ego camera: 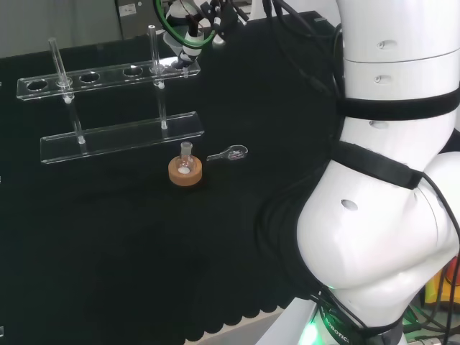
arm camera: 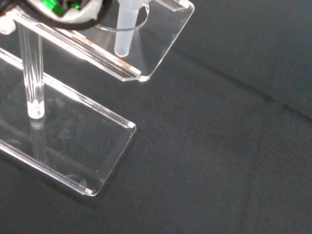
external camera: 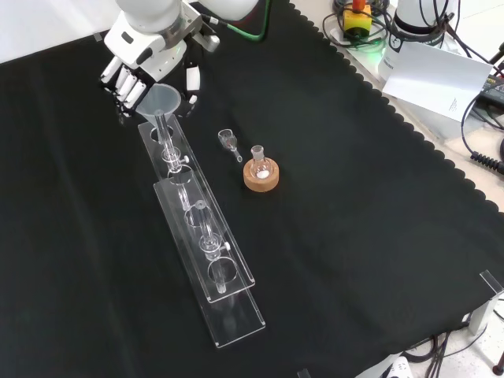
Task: Put the funnel back on the funnel stand.
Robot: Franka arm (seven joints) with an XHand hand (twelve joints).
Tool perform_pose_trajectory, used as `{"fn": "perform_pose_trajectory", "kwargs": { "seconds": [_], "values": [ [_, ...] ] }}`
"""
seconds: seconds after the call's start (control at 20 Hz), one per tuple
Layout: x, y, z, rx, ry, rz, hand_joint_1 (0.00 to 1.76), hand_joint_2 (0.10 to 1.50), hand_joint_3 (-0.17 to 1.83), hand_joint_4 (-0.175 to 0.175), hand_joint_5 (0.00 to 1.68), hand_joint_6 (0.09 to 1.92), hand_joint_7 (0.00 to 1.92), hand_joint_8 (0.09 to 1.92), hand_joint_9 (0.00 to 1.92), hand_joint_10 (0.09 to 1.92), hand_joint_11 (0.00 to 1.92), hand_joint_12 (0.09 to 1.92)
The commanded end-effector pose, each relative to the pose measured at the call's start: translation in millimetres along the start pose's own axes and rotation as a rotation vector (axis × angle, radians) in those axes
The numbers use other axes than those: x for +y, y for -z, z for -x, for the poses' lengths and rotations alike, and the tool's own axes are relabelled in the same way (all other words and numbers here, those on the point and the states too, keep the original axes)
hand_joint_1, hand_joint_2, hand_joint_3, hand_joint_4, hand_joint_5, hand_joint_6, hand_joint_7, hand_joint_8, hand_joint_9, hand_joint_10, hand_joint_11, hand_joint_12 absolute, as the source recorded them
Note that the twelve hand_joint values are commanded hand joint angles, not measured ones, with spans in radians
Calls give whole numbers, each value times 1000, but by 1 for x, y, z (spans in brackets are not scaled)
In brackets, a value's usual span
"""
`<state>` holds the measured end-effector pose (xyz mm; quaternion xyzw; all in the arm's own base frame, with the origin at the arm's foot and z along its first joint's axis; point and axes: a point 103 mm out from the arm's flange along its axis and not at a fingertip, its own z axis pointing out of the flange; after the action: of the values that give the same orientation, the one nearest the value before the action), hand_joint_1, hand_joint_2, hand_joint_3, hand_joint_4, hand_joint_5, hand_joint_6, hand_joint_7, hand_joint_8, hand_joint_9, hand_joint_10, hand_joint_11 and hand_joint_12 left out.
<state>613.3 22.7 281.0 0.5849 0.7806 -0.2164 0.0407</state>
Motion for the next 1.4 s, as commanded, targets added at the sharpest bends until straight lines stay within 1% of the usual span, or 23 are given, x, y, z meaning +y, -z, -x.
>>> {"fn": "perform_pose_trajectory", "kwargs": {
  "seconds": [0.05, 0.3, 0.4, 0.55, 0.8, 1.0, 1.05, 1.15, 1.2, 1.4],
  "values": [
    [0, -3, -1, 10, 3, 2, 807, 673, 552, -53, 309, 353, 195, 771, 473, 713, 193, 1378],
    [-2, -1, -5, 10, 9, 1, 796, 664, 551, -56, 275, 188, 90, 738, 378, 727, 160, 1392],
    [-3, 1, -9, 4, 9, -5, 788, 659, 550, -56, 265, 154, 66, 729, 358, 727, 148, 1392],
    [-10, 7, -8, 8, -4, 13, 783, 654, 547, -56, 258, 135, 52, 724, 345, 726, 139, 1393],
    [-45, 31, -2, 12, -40, 44, 778, 654, 539, -56, 266, 94, 44, 720, 334, 731, 126, 1404],
    [-77, 47, 2, 35, -68, 63, 773, 655, 536, -55, 270, 87, 42, 719, 332, 733, 124, 1404],
    [-86, 49, 3, 50, -76, 73, 772, 655, 536, -55, 270, 87, 42, 719, 332, 733, 124, 1404],
    [-105, 53, 5, 107, -89, 97, 768, 655, 535, -55, 274, 87, 43, 719, 331, 733, 123, 1404],
    [-116, 55, 6, 124, -95, 107, 766, 656, 535, -55, 277, 87, 45, 720, 332, 733, 123, 1404],
    [-150, 57, 3, 144, -119, 117, 759, 660, 536, -55, 286, 87, 64, 726, 338, 735, 122, 1404]
  ]
}}
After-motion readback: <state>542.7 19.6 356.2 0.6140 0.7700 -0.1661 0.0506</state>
